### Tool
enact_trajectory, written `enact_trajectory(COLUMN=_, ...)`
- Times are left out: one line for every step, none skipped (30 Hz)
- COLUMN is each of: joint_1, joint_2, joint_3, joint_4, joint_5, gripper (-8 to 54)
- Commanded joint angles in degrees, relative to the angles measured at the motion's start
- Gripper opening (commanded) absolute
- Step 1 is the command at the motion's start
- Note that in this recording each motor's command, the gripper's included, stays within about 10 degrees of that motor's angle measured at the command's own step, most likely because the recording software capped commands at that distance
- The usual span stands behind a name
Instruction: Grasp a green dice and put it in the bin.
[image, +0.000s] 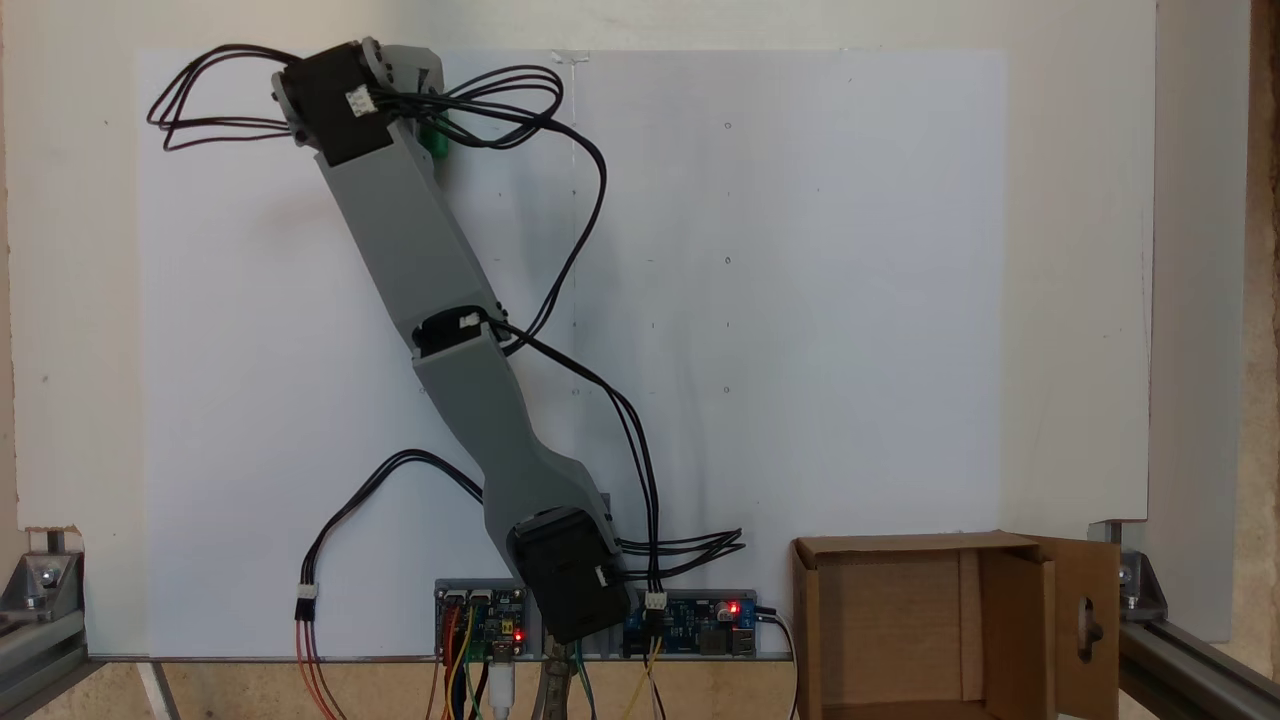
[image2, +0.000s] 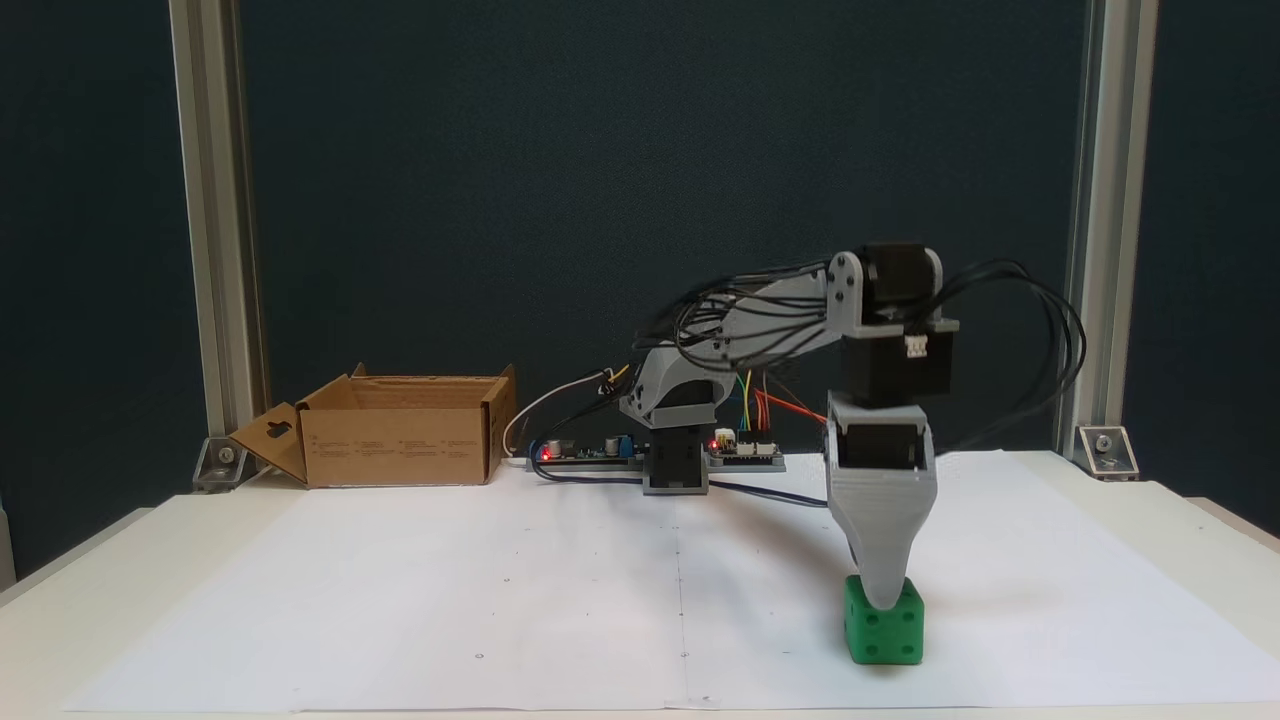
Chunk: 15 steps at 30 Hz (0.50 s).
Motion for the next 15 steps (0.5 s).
enact_trajectory(joint_1=-0.7, joint_2=0.6, joint_3=-0.8, joint_4=10.0, joint_5=3.8, gripper=43.9)
enact_trajectory(joint_1=-0.8, joint_2=0.5, joint_3=-0.6, joint_4=10.0, joint_5=3.9, gripper=43.9)
enact_trajectory(joint_1=-0.8, joint_2=0.4, joint_3=-0.3, joint_4=10.0, joint_5=3.9, gripper=43.9)
enact_trajectory(joint_1=-0.9, joint_2=0.4, joint_3=0.1, joint_4=10.0, joint_5=3.9, gripper=43.9)
enact_trajectory(joint_1=-1.0, joint_2=0.4, joint_3=0.5, joint_4=10.0, joint_5=3.9, gripper=43.9)
enact_trajectory(joint_1=-1.0, joint_2=0.4, joint_3=0.8, joint_4=10.0, joint_5=3.9, gripper=43.9)
enact_trajectory(joint_1=-1.1, joint_2=0.4, joint_3=0.9, joint_4=10.0, joint_5=3.9, gripper=43.9)
enact_trajectory(joint_1=-1.1, joint_2=0.4, joint_3=0.9, joint_4=10.0, joint_5=3.9, gripper=43.9)
enact_trajectory(joint_1=-1.2, joint_2=0.3, joint_3=1.0, joint_4=10.0, joint_5=3.9, gripper=43.9)
enact_trajectory(joint_1=-1.2, joint_2=0.3, joint_3=1.3, joint_4=10.0, joint_5=3.9, gripper=43.9)
enact_trajectory(joint_1=-1.3, joint_2=0.3, joint_3=1.8, joint_4=10.0, joint_5=3.8, gripper=43.9)
enact_trajectory(joint_1=-1.4, joint_2=0.3, joint_3=2.4, joint_4=10.0, joint_5=3.9, gripper=43.9)
enact_trajectory(joint_1=-1.4, joint_2=0.3, joint_3=2.6, joint_4=9.9, joint_5=3.8, gripper=43.9)
enact_trajectory(joint_1=-1.4, joint_2=0.3, joint_3=3.3, joint_4=10.0, joint_5=3.9, gripper=43.9)
enact_trajectory(joint_1=-1.4, joint_2=0.3, joint_3=4.0, joint_4=9.9, joint_5=3.9, gripper=43.9)
